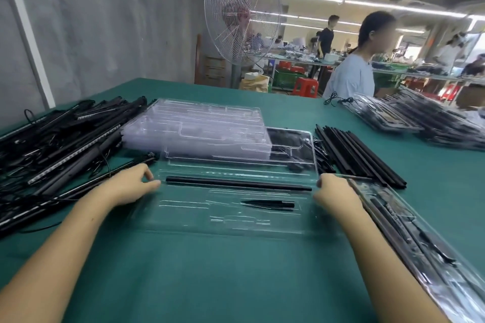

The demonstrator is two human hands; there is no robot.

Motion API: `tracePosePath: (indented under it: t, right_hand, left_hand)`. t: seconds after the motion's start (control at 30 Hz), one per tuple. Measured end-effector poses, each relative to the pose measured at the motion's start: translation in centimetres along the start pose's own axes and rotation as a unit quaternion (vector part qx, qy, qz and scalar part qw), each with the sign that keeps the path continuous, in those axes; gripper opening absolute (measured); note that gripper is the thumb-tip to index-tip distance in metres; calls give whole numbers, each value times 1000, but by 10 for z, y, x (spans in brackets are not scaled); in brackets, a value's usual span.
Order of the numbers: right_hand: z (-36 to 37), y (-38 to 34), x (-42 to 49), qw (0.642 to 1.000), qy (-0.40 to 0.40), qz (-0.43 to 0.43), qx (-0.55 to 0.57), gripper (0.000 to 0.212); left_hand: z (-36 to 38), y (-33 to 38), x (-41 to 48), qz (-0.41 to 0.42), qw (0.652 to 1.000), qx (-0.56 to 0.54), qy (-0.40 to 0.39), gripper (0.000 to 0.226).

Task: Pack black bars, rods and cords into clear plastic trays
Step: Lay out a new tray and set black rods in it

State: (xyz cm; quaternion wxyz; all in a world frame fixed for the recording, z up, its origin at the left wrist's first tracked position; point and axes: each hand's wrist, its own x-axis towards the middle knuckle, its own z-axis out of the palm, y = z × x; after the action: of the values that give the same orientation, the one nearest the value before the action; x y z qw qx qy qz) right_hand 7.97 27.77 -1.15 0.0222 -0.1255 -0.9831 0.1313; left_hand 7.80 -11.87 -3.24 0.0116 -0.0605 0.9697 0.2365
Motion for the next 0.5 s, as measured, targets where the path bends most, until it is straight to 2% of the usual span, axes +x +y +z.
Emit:
tracePosePath:
  t: [0.13,0.27,0.33,0.37,0.43,0.47,0.5]
  right_hand:
    - [4,3,0,1000,1,-3,0,17]
    - [3,2,-2,996,81,-13,15,17]
    - [2,-1,-3,989,141,-34,26,18]
    - [2,-3,-4,987,154,-46,31,19]
    - [4,-8,-6,987,144,-64,43,19]
    - [5,-11,-8,987,135,-71,48,18]
    - [7,-13,-9,987,129,-80,52,18]
  left_hand:
    - [0,6,-2,-15,999,-35,10,18]
    - [-28,0,-4,-26,990,-131,40,9]
    - [-50,-16,3,-45,985,-126,110,7]
    - [-59,-27,9,-67,979,-89,171,9]
    - [-70,-55,25,-128,941,25,311,26]
    - [-71,-73,33,-151,922,60,351,38]
    - [-69,-94,40,-165,921,73,347,48]
